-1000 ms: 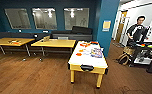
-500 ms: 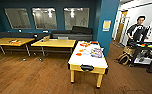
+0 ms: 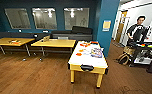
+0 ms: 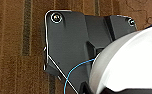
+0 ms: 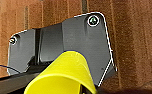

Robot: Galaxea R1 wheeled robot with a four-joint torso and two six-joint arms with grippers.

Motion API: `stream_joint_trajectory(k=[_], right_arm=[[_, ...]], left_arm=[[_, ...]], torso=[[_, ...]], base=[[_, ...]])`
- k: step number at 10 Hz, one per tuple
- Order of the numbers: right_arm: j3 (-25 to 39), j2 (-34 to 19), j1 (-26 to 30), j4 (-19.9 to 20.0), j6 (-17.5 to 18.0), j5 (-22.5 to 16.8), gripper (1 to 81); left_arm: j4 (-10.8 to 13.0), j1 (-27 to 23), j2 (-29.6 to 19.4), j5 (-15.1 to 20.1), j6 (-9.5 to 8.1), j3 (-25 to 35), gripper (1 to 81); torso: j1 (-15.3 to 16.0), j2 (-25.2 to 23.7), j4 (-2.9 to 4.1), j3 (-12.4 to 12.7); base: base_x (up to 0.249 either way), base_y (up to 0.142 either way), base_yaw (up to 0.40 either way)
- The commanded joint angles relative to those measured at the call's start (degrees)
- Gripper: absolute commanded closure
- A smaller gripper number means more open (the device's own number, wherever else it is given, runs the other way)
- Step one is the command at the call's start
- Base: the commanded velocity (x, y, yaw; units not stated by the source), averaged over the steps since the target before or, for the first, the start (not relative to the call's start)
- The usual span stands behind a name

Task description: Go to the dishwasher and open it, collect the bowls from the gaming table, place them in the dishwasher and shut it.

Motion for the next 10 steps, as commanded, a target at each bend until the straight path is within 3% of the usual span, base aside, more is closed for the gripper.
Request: stream_joint_trajectory(k=[1,10], right_arm=[[-0.28,-1.04,2.66,-0.72,-0.11,-2.63,81.1],[-0.28,-0.86,2.40,-0.81,-0.11,-2.63,81.1]], left_arm=[[0.48,-1.82,-1.07,0.67,0.04,-0.34,81.1],[0.57,-1.82,1.57,0.84,0.04,-4.83,81.1]], torso=[[0.00,0.00,0.00,0.00],[0.02,0.00,0.00,0.00]], base=[[0.000,0.000,-0.147],[0.000,0.000,-0.374]])
